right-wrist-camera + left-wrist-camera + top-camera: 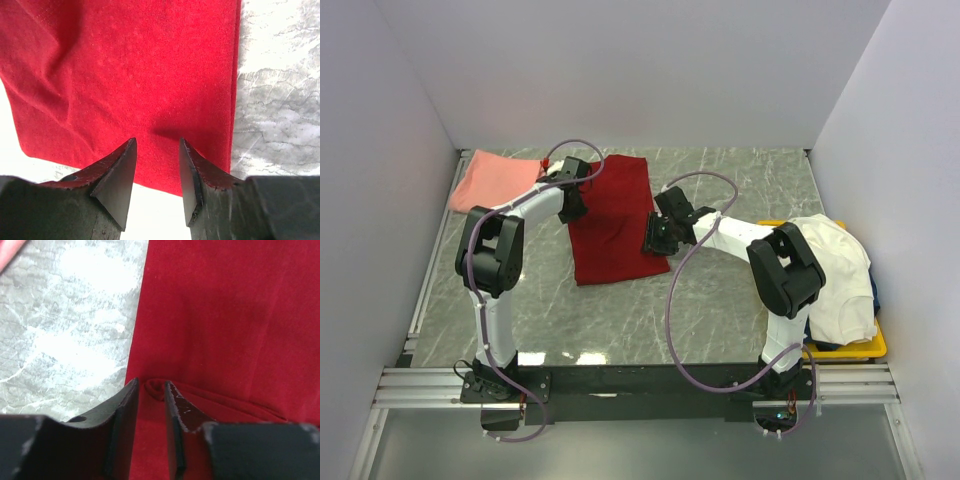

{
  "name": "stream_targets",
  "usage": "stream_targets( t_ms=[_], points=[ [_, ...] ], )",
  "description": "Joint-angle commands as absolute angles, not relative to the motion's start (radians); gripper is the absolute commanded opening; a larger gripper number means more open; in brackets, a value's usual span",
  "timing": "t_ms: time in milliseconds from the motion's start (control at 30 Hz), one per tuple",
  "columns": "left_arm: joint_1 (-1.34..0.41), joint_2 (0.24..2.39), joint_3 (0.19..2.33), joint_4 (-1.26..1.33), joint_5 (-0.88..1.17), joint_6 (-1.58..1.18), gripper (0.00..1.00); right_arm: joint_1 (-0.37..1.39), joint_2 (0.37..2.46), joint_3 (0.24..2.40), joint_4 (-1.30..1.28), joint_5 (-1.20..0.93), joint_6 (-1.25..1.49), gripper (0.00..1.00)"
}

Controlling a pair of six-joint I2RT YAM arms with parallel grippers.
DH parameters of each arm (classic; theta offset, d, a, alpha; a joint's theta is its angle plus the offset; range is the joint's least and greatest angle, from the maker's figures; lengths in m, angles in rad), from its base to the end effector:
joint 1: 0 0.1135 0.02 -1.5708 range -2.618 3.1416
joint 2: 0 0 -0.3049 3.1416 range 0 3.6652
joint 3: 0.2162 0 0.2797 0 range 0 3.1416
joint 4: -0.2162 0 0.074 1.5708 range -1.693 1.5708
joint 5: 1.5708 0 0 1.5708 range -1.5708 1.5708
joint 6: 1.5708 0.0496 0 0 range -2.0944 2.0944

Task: Fold and stack the t-shirts
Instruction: Fold the tshirt

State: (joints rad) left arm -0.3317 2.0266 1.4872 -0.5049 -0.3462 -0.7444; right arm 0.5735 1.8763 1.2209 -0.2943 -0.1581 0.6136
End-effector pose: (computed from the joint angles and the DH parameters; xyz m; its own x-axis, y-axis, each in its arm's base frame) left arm 0.4594 -0.1404 0.1941 -0.6996 -0.4331 -0.5684 -0.4471 0.8857 -0.1247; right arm 0.3624 0.2434 0.1853 -0.9114 0.0883 -0.4021 -0.1076 0.8916 0.4398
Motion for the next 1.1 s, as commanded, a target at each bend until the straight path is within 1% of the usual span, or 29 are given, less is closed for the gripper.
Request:
stream_targets(
  t_ms=[0, 133, 200, 300, 533, 633, 700, 733, 767, 833, 1067],
  points=[
    [-0.336, 2.034, 1.534, -0.519, -0.351, -0.724, 0.31, 0.577, 1.848, 1.209, -0.259, -0.143, 0.624, 0.46],
    [-0.337, 2.036, 1.534, -0.515, -0.325, -0.718, 0.24, 0.578, 1.842, 1.203, -0.262, -0.14, 0.62, 0.46],
    [-0.336, 2.045, 1.543, -0.531, -0.325, -0.716, 0.26, 0.577, 1.841, 1.201, -0.264, -0.138, 0.618, 0.46],
    [-0.337, 2.043, 1.533, -0.528, -0.322, -0.716, 0.32, 0.578, 1.838, 1.195, -0.261, -0.137, 0.62, 0.46],
    [-0.342, 2.051, 1.519, -0.523, -0.321, -0.723, 0.31, 0.575, 1.85, 1.192, -0.255, -0.141, 0.618, 0.46],
    [-0.342, 2.051, 1.52, -0.525, -0.327, -0.729, 0.2, 0.575, 1.853, 1.19, -0.25, -0.141, 0.618, 0.46],
    [-0.342, 2.039, 1.52, -0.525, -0.334, -0.73, 0.16, 0.574, 1.859, 1.189, -0.252, -0.14, 0.618, 0.45],
    [-0.342, 2.036, 1.522, -0.529, -0.337, -0.73, 0.12, 0.572, 1.861, 1.186, -0.249, -0.14, 0.62, 0.45],
    [-0.342, 2.026, 1.523, -0.531, -0.341, -0.732, 0.06, 0.574, 1.861, 1.186, -0.25, -0.14, 0.62, 0.45],
    [-0.344, 2.017, 1.528, -0.532, -0.345, -0.727, 0.02, 0.571, 1.864, 1.184, -0.253, -0.135, 0.623, 0.45],
    [-0.322, 1.951, 1.505, -0.526, -0.351, -0.729, 0.01, 0.561, 1.888, 1.178, -0.261, -0.13, 0.632, 0.45]
  ],
)
